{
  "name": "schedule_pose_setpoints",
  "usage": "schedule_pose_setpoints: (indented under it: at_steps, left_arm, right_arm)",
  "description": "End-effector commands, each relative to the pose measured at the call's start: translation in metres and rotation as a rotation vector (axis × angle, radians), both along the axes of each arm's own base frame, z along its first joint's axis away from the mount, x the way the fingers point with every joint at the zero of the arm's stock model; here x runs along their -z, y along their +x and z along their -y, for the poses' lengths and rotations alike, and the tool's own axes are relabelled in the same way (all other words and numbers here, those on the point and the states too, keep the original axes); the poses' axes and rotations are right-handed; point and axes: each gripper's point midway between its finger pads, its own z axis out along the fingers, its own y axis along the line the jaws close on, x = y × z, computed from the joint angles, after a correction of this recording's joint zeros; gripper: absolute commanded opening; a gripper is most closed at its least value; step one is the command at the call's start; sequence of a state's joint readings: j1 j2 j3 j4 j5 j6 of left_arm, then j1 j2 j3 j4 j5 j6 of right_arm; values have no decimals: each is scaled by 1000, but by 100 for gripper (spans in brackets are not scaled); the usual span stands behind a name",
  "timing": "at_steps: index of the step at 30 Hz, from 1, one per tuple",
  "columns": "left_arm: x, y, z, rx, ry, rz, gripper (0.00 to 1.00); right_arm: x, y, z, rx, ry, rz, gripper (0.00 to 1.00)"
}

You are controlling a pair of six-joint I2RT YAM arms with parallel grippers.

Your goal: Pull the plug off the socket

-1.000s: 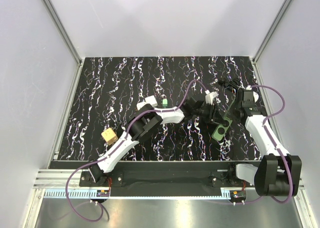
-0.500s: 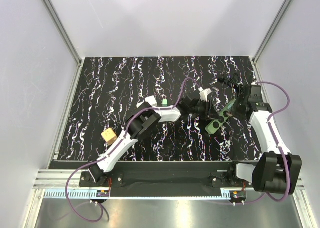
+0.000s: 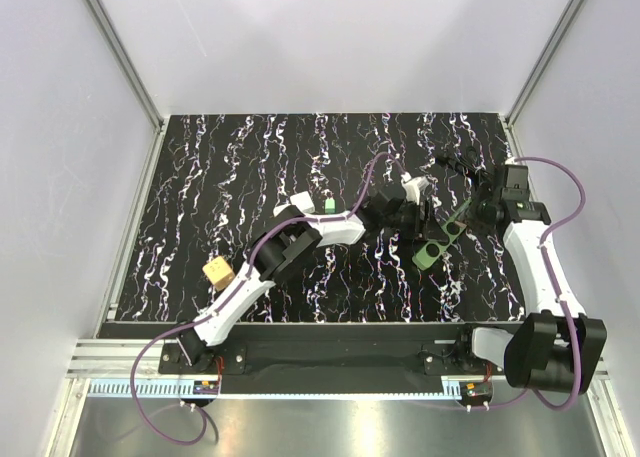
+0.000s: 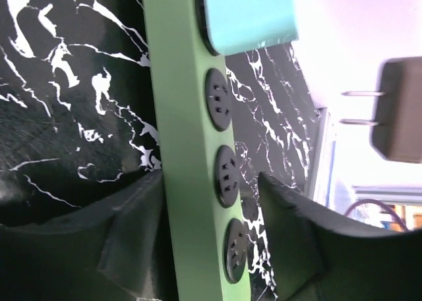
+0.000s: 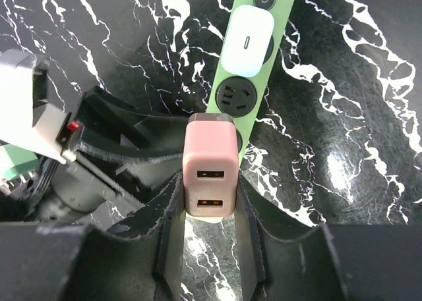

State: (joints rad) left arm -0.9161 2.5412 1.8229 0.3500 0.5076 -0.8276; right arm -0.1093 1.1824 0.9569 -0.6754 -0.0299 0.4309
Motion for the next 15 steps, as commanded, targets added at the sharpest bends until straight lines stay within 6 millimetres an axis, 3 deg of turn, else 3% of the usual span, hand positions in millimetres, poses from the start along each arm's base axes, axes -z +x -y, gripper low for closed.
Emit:
schedule_pose_setpoints:
  at_steps: [1,2,4,5,7,13,15]
  left_arm:
    - [44,3,-28,-55,215,47,69]
    - [32,6,-28,-57,209,73,71]
    - [28,9,-34,-62,234,120,78]
    - [9,12,-34,-70,217,157,80]
    - [5,18,-46,-111,236,230,82]
    - [-50,28,-89,-213,214,448,82]
    - [-68,31,-114,-279,209,511,82]
  right_arm:
    - [-11,12,-8,-51,14,29,0]
    - [-9,12,-8,-53,14,21,0]
    - [-8,14,-11,-62,13,20,0]
    - [-8,16,-14,-73,15,15,0]
    - [-8,18,-19,-80,15,15,0]
    - [-12,31,-33,-108,25,32,0]
    - [-8,34,-52,-159,37,29,0]
